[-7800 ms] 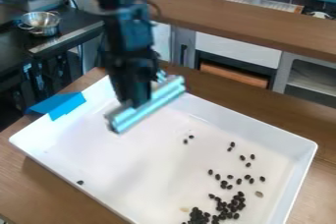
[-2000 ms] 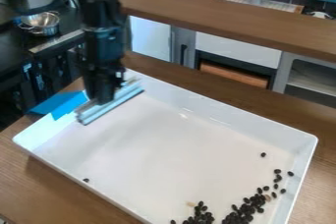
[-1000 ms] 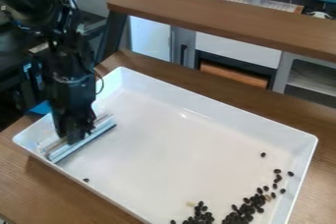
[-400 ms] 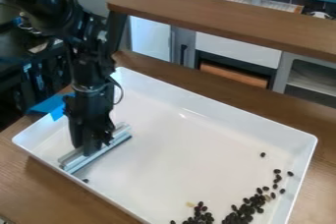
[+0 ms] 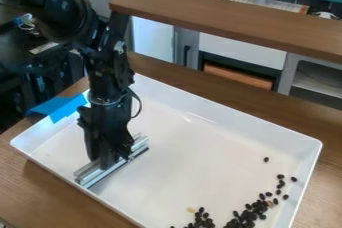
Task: Sweep into pile
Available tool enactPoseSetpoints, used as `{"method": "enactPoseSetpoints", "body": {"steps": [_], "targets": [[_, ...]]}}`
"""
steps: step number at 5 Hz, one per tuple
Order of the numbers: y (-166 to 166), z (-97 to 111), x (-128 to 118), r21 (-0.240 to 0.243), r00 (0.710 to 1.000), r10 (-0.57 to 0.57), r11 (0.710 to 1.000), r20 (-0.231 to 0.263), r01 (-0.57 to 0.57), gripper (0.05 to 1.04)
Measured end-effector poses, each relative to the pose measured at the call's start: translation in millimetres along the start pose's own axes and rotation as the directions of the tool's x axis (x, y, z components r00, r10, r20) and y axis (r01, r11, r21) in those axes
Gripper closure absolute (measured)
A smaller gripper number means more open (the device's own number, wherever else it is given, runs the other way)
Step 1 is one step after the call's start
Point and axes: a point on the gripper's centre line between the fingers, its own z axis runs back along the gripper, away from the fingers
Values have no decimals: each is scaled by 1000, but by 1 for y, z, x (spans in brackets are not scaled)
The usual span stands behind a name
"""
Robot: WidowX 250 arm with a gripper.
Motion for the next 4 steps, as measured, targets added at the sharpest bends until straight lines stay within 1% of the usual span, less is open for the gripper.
{"method": "enactPoseSetpoints", "body": {"steps": [1, 2, 3, 4], "targets": [[-4, -2, 3, 15, 1000, 7, 1000, 19, -7, 760], [0, 0, 7, 22, 1000, 10, 1000, 23, -11, 760], [7, 8, 4, -28, 1000, 9, 1000, -6, -9, 760], [24, 26, 4, -65, 1000, 14, 998, 8, -14, 760]]}}
